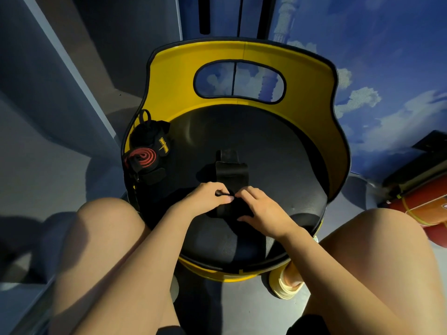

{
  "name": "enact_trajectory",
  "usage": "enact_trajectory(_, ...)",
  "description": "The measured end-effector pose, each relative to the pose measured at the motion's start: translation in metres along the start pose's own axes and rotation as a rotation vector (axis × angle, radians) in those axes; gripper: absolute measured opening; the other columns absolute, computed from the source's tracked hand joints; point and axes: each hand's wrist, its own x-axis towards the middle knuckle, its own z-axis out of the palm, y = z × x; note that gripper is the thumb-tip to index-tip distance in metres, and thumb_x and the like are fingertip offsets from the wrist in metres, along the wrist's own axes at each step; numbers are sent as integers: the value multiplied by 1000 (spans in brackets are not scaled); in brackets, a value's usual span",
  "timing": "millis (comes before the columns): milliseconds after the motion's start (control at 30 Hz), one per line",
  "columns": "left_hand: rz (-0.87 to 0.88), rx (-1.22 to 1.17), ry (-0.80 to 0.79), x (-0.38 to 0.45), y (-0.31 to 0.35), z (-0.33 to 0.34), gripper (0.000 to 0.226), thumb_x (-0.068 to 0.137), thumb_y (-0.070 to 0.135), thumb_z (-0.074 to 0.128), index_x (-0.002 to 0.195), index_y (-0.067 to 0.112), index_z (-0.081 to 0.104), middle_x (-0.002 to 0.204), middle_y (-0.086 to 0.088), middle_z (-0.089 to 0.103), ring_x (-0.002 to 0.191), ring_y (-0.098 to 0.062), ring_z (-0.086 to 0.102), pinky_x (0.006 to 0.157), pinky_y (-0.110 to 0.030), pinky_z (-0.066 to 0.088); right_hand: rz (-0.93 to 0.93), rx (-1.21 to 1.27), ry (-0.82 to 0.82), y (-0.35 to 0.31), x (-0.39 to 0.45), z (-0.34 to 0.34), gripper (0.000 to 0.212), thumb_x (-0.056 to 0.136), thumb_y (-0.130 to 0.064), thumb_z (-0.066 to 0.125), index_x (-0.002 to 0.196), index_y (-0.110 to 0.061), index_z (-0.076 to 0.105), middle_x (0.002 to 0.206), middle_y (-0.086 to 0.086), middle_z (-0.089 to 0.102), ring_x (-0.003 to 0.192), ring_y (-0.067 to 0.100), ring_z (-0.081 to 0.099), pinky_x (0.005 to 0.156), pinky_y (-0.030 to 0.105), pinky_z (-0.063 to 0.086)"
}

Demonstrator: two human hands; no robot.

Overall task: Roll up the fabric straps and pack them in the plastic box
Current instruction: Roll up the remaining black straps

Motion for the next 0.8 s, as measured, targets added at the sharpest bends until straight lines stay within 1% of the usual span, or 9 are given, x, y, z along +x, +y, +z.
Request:
enact_trajectory(100, 29, 22, 79, -4, -1, 8, 30, 91, 42, 55, 117, 28, 58, 121, 2, 58, 107, -16, 55, 84, -29, 45, 36, 81, -9, 3, 5, -3, 50, 79, -22, 71, 123, -15, 49, 124, 1, 50, 113, 19, 48, 93, 29, 44)
enact_trajectory(200, 110, 212, 149, -9, -1, 13, 49, 86, 48, 59, 129, 27, 48, 132, 5, 49, 119, -18, 47, 95, -33, 43, 83, 167, -60, 6, 13, -11, 51, 79, -24, 73, 124, -14, 51, 120, 2, 54, 110, 17, 52, 91, 22, 41)
enact_trajectory(300, 191, 380, 166, -11, -3, 13, 65, 79, 46, 69, 135, 28, 39, 135, 7, 41, 125, -17, 38, 100, -35, 37, 108, 208, -114, 9, 20, -16, 50, 81, -26, 72, 124, -16, 51, 119, 3, 57, 110, 18, 53, 89, 21, 40)
enact_trajectory(400, 231, 485, 179, -10, -4, 16, 66, 79, 41, 70, 135, 27, 38, 134, 7, 38, 126, -16, 36, 103, -34, 32, 140, 228, -147, 10, 23, -18, 51, 82, -28, 70, 128, -18, 49, 123, 3, 56, 114, 17, 51, 90, 19, 37)
enact_trajectory(500, 224, 409, 177, -8, -3, 14, 60, 80, 38, 70, 133, 26, 43, 133, 9, 41, 124, -13, 38, 99, -30, 34, 163, 227, -147, 10, 24, -17, 55, 84, -31, 68, 132, -17, 48, 127, 4, 53, 121, 17, 44, 95, 16, 30)
enact_trajectory(567, 212, 339, 139, -6, -3, 8, 58, 80, 36, 71, 132, 27, 46, 133, 10, 43, 125, -13, 39, 100, -29, 34, 168, 209, -123, 10, 23, -15, 56, 84, -35, 67, 134, -16, 48, 128, 4, 48, 125, 17, 39, 100, 18, 28)
enact_trajectory(667, 178, 259, 53, -6, -3, 1, 57, 80, 35, 71, 132, 28, 48, 136, 9, 44, 126, -14, 40, 99, -30, 36, 119, 155, -45, 7, 17, -10, 57, 85, -37, 65, 134, -15, 49, 126, 3, 44, 121, 18, 41, 103, 25, 34)
enact_trajectory(733, 144, 212, -4, -6, -2, -3, 57, 81, 36, 70, 133, 27, 47, 137, 10, 43, 125, -14, 43, 95, -28, 37, 69, 114, -1, 4, 10, -6, 56, 83, -36, 67, 133, -18, 48, 126, 2, 46, 118, 19, 44, 100, 30, 41)
enact_trajectory(800, 113, 171, -53, -6, 0, -5, 58, 84, 38, 67, 136, 26, 46, 139, 9, 42, 125, -15, 44, 94, -27, 38, 43, 84, -5, 5, 6, -3, 57, 81, -36, 69, 131, -20, 47, 128, 1, 47, 118, 18, 44, 98, 32, 43)
